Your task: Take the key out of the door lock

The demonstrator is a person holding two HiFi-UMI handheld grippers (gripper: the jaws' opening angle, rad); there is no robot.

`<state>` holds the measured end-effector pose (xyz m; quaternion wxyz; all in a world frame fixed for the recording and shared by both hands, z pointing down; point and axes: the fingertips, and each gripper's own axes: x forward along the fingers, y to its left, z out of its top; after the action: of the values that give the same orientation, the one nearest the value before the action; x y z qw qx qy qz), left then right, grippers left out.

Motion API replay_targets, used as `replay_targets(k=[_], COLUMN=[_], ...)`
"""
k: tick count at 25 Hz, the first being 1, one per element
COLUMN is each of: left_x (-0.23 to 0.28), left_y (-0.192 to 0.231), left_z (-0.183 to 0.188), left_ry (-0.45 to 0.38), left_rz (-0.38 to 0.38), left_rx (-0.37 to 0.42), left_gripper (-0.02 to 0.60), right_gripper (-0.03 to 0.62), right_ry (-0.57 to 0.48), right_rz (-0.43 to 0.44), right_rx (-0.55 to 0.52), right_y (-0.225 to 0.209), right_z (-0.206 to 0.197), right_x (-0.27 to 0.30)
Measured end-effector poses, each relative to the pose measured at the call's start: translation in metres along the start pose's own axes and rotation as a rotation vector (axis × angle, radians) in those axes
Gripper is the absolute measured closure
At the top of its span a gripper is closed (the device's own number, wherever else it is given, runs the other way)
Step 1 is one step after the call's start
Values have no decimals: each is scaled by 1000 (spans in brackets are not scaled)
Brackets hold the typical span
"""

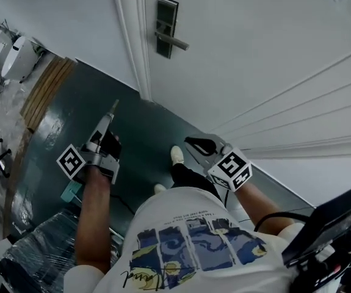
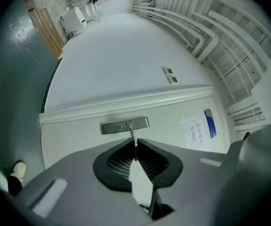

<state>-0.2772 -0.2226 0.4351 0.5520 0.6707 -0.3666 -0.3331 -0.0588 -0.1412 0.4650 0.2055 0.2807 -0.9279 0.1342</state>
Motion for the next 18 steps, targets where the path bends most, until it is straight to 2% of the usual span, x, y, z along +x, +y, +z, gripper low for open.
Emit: replay_targets(k=[10, 18], left_x=[-72, -100], left_y=[-6, -4], left_z=[-23, -46], left_ry=[-2, 15], left_rz=[30, 51], left_rx=[38, 69], left_gripper=[557, 557], right_gripper=[583, 583], right_ry=[-16, -15], right_rz=[-23, -24], right_rx=[-48, -72], right_y=[37, 54], right_z=[6, 5], right_x=[-19, -28])
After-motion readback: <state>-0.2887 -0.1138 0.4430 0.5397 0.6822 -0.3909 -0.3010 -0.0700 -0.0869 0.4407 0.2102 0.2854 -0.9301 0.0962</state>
